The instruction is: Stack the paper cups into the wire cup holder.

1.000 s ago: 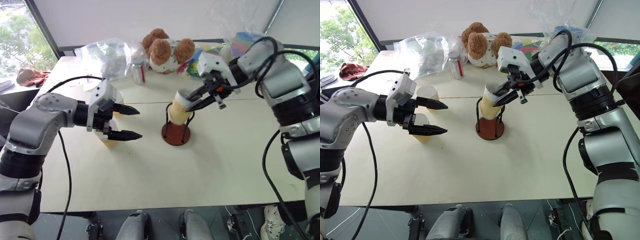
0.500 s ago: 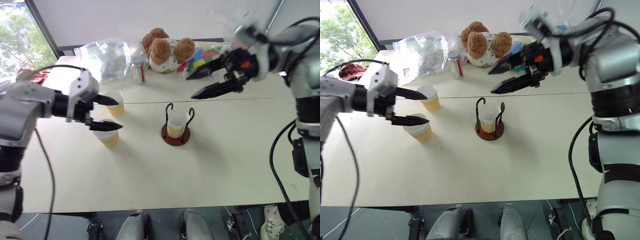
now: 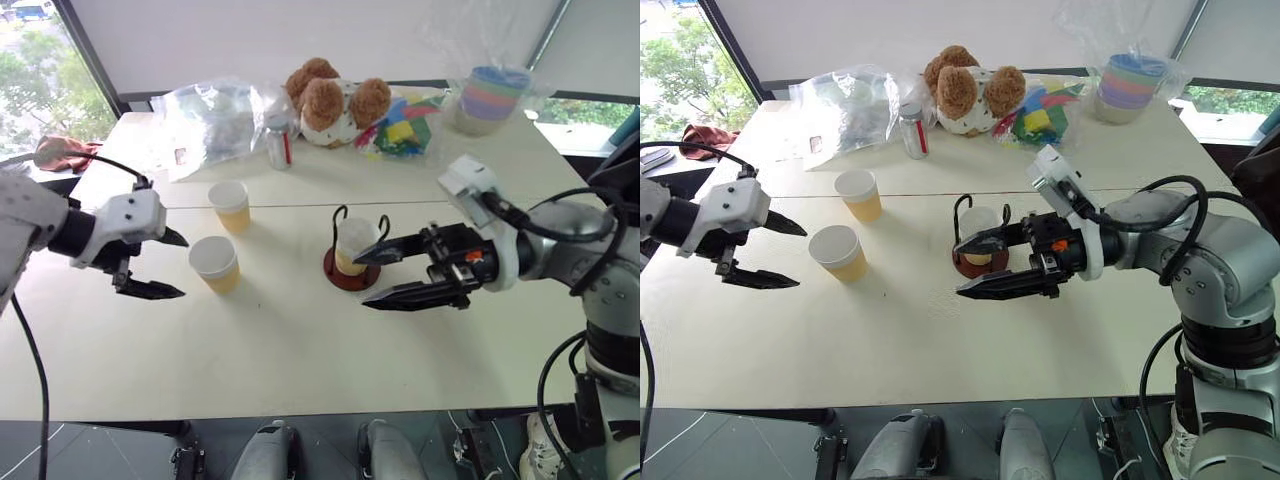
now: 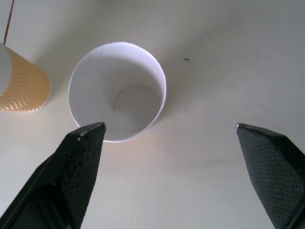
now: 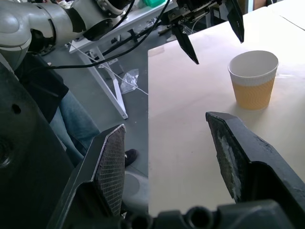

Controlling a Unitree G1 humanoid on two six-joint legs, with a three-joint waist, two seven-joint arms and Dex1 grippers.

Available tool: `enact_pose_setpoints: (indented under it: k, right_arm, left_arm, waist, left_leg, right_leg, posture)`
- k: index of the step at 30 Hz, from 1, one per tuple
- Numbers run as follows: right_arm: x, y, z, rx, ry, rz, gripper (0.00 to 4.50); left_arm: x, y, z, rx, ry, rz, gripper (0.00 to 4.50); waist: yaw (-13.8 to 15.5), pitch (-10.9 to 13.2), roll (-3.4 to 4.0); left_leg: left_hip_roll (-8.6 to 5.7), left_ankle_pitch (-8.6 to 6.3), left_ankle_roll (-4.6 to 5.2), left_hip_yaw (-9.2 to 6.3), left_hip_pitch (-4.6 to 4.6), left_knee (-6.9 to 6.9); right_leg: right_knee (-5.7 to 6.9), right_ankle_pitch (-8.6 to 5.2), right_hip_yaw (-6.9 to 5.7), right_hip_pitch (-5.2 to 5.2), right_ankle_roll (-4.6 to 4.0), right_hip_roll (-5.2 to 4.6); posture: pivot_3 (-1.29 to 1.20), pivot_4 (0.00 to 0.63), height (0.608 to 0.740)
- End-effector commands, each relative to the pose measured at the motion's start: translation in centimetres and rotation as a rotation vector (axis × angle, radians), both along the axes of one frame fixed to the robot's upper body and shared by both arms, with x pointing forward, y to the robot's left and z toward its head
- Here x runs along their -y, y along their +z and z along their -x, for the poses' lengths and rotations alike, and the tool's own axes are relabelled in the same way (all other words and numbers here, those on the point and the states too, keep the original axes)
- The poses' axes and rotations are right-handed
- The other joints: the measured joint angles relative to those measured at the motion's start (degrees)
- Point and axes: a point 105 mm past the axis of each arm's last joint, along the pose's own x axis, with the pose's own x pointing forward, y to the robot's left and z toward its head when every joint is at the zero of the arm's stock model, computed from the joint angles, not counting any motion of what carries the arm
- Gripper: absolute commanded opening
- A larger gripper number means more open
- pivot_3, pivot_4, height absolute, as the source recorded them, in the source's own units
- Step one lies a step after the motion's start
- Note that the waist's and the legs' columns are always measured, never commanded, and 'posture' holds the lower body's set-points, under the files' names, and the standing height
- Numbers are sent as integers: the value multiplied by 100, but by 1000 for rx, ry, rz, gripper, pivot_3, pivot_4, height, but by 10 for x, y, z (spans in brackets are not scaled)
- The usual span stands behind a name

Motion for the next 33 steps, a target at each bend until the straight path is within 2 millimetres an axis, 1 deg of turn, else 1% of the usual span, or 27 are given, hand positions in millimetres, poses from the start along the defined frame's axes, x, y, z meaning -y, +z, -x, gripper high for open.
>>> enact_pose_setpoints:
  k: [1,6,9,11,13,14,16,18,19,25,26,27,28,30,31,33]
  right_arm:
    - [-4,4,0,55,-18,-9,2904]
    - [-6,4,2,37,-49,-45,2904]
    - [-7,2,3,28,-64,-56,2904]
    - [-7,2,3,25,-74,-58,2946]
    - [-7,1,2,25,-87,-57,2946]
    - [-6,1,2,28,-95,-55,2946]
    - [-6,2,1,31,-109,-55,2946]
    - [-5,1,0,33,-120,-54,2946]
    - [-4,1,1,32,-124,-53,2946]
    - [-1,-2,-1,30,-156,-51,2946]
    - [1,-1,-2,36,-172,-49,2946]
    - [6,0,-4,48,-202,-46,2946]
    - [13,4,-8,66,-244,-45,2946]
    - [30,12,-16,99,-334,-46,2946]
    - [40,15,-19,118,-386,-44,2946]
    - [55,18,-24,145,-471,-30,2946]
  left_arm:
    - [3,-9,-12,46,-10,-5,4500]
    - [20,-22,-19,26,-72,10,4500]
    - [30,-26,-23,20,-102,17,4500]
    - [33,-27,-25,18,-115,10,3979]
    - [35,-28,-26,7,-133,0,3179]
    - [36,-28,-26,3,-140,2,2603]
    - [39,-26,-26,-6,-157,2,1658]
    - [41,-25,-26,-10,-168,-1,615]
    - [42,-24,-26,-14,-173,-5,18]
    - [49,-20,-29,-2,-192,-21,18]
    - [51,-15,-33,22,-196,-16,18]
    - [53,-4,-39,59,-203,-8,18]
    - [57,10,-46,104,-208,7,18]
    - [68,47,-60,204,-225,56,18]
    - [79,70,-65,247,-245,101,18]
    - [97,102,-65,291,-314,151,18]
  waist:
    - [14,-1,1]
    - [10,1,-7]
    - [14,1,-7]
    - [5,1,-7]
    - [-1,1,-7]
    - [-5,1,-7]
    - [-6,1,-7]
    - [-3,1,-7]
    - [-1,1,-7]
    - [9,1,-8]
    - [15,1,-8]
    - [36,2,-10]
    - [63,4,-12]
    - [129,6,-14]
    - [159,8,-17]
    - [173,7,-27]
  left_leg:
    - [0,0,0,0,1,0]
    - [0,0,2,0,0,1]
    - [0,-1,3,0,0,1]
    - [0,-1,3,0,0,1]
    - [0,-1,3,0,0,1]
    - [0,-1,3,0,0,1]
    - [1,-1,3,0,0,1]
    - [1,-1,3,0,0,1]
    - [1,-1,3,0,0,1]
    - [1,-1,4,0,0,2]
    - [1,-1,4,0,0,3]
    - [1,-1,4,0,0,4]
    - [1,-1,5,-2,0,10]
    - [3,-7,15,-3,-8,35]
    - [4,-12,23,-6,-18,57]
    - [0,-16,30,-24,-60,95]
  right_leg:
    - [0,0,0,1,0,0]
    - [4,0,-1,4,0,1]
    - [3,0,-2,6,0,1]
    - [3,0,-1,6,0,1]
    - [3,0,-1,6,0,2]
    - [3,0,-1,5,0,2]
    - [3,0,-1,5,0,3]
    - [3,0,-2,5,0,3]
    - [3,0,-1,5,0,3]
    - [3,0,-1,7,0,3]
    - [3,0,-1,8,0,3]
    - [3,0,-2,9,0,3]
    - [3,0,-4,13,0,3]
    - [2,0,-7,13,0,6]
    - [2,-1,-10,12,2,6]
    - [2,1,-28,5,3,7]
  posture:
    - [0,150,740]
    - [0,150,740]
    - [0,150,740]
    - [0,150,740]
    - [0,150,740]
    - [0,150,740]
    - [0,150,740]
    - [0,150,740]
    - [0,150,740]
    - [0,150,740]
    - [0,150,740]
    - [0,150,740]
    - [0,150,740]
    - [0,150,740]
    - [0,150,740]
    - [0,150,740]
